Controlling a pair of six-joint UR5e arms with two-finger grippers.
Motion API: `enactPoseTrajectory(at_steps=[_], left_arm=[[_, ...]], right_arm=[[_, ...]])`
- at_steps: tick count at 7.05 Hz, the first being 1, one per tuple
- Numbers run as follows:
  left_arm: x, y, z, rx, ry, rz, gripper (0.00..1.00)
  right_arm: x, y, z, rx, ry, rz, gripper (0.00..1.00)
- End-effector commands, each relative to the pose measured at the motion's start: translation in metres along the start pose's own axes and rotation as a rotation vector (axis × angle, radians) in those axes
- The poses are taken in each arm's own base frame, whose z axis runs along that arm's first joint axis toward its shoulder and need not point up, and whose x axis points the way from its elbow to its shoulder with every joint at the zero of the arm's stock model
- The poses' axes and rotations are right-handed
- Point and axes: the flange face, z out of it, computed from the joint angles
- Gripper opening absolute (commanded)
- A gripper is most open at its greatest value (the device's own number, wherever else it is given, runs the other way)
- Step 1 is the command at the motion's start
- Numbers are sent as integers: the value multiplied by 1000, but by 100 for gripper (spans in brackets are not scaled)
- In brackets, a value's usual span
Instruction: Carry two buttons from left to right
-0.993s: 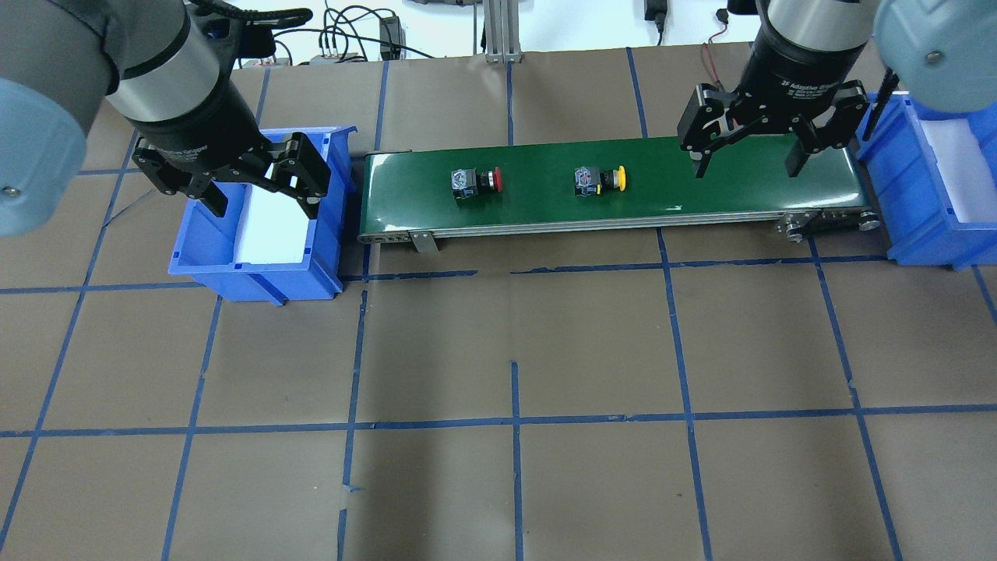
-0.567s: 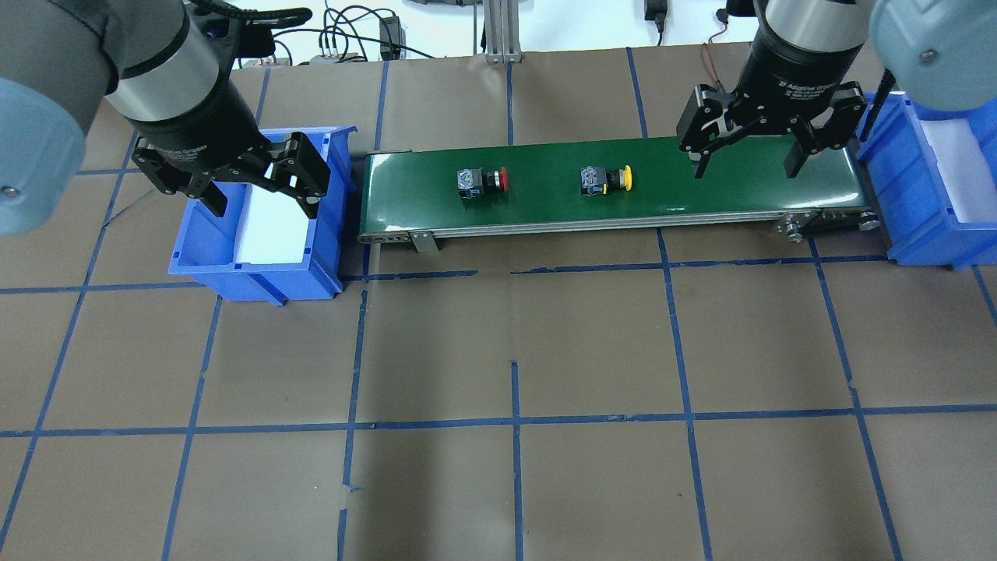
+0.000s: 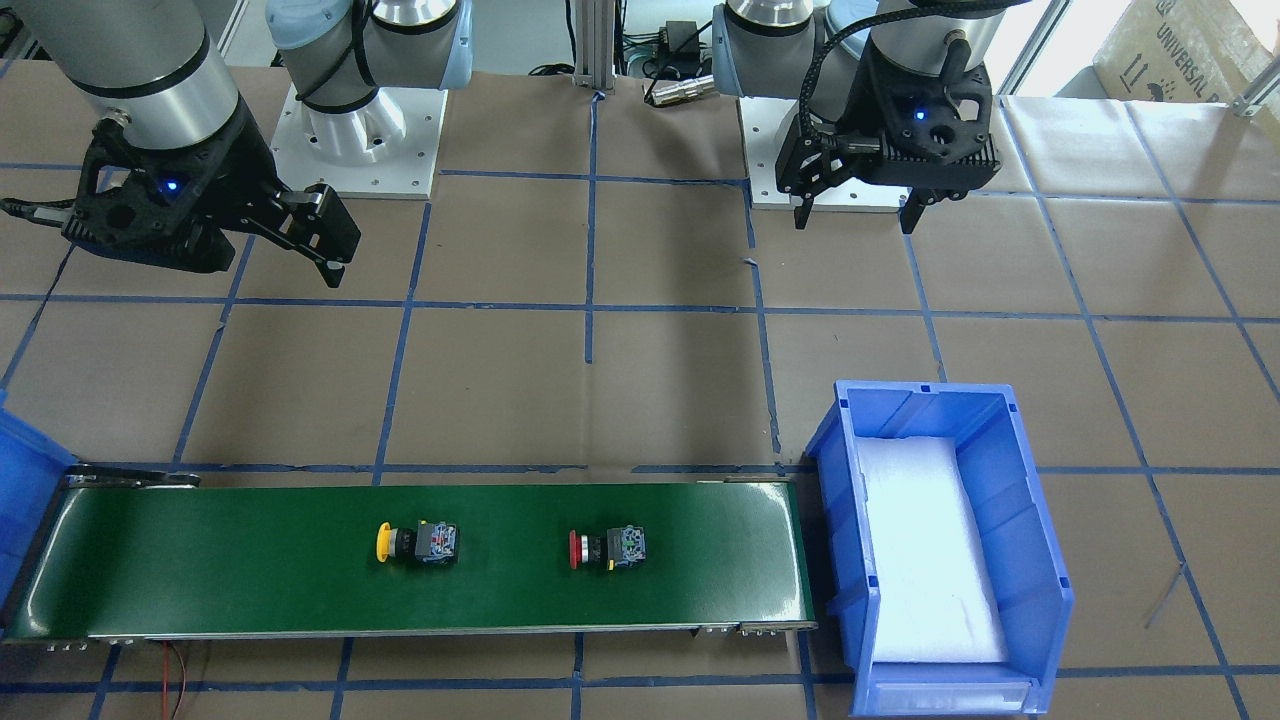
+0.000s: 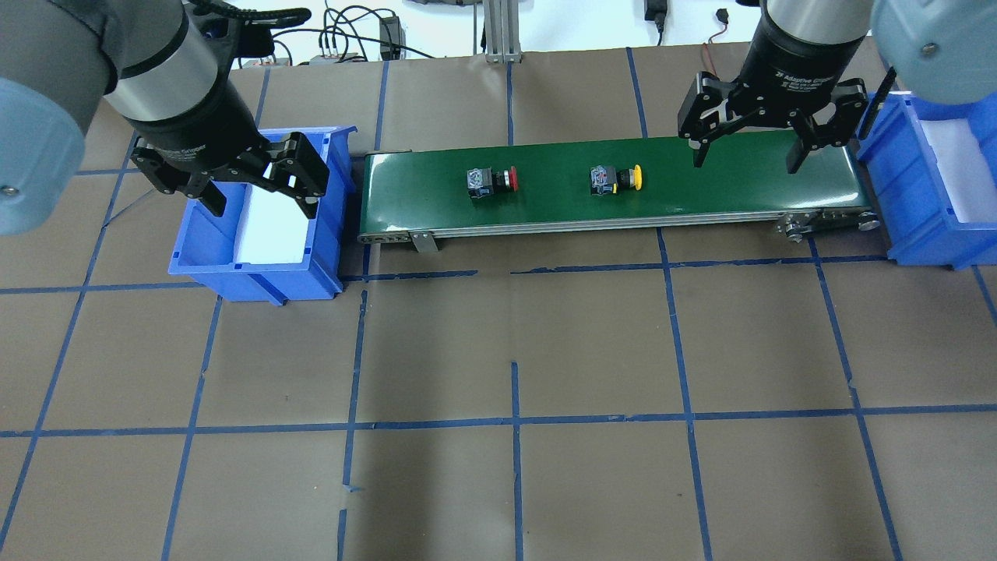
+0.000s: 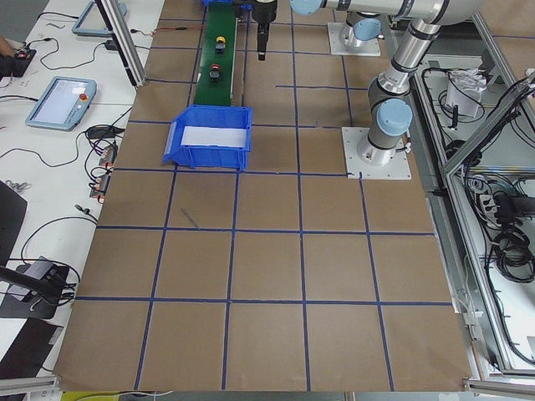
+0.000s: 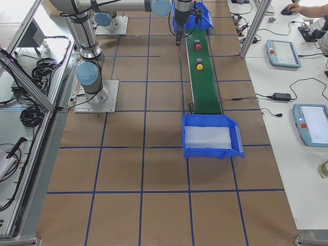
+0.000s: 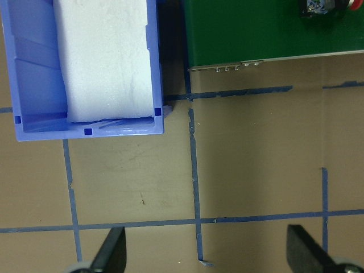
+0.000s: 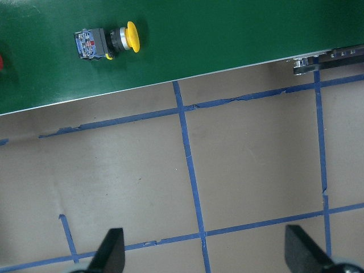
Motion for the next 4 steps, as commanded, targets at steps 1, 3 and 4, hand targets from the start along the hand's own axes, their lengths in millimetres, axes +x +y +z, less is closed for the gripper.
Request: enactPoseTrajectory(at_steps=[1, 3, 4], left_arm=[[0, 0, 0, 0, 1, -1, 100], [0, 0, 0, 0, 3, -3, 100], [-2, -1, 0, 0, 4, -8, 100]], right_arm=[[0, 0, 4, -8, -3, 37, 100], [-7, -5, 7, -35, -102, 15, 100], [-7, -13, 21, -59, -103, 34, 100]])
